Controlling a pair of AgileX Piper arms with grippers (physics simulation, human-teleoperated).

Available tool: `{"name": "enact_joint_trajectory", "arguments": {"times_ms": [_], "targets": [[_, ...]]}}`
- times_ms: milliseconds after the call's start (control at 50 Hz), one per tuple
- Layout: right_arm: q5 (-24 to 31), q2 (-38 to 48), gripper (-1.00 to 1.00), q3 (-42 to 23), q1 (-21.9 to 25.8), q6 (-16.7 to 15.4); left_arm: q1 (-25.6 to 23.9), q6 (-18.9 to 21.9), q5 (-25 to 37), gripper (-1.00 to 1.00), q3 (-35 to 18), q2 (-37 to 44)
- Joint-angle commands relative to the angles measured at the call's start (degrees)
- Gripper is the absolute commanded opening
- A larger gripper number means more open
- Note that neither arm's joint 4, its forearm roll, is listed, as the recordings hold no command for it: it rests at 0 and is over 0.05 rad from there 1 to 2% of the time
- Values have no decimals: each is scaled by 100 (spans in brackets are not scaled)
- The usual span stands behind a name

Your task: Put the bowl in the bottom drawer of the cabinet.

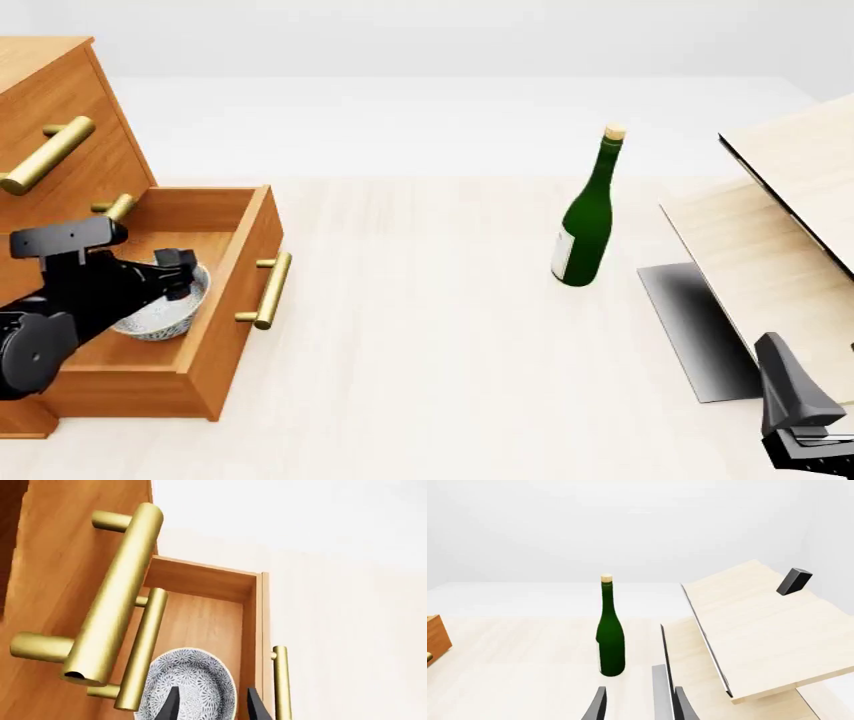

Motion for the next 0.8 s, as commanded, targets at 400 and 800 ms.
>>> {"name": "enact_joint_trajectory", "arguments": {"times_ms": [400,800], "targets": [[0,-1,100,0,-1,1,-512,-693,76,100,104,-1227],[0,0,100,0,0,0,-960,-883,300,100,120,-2167]]}}
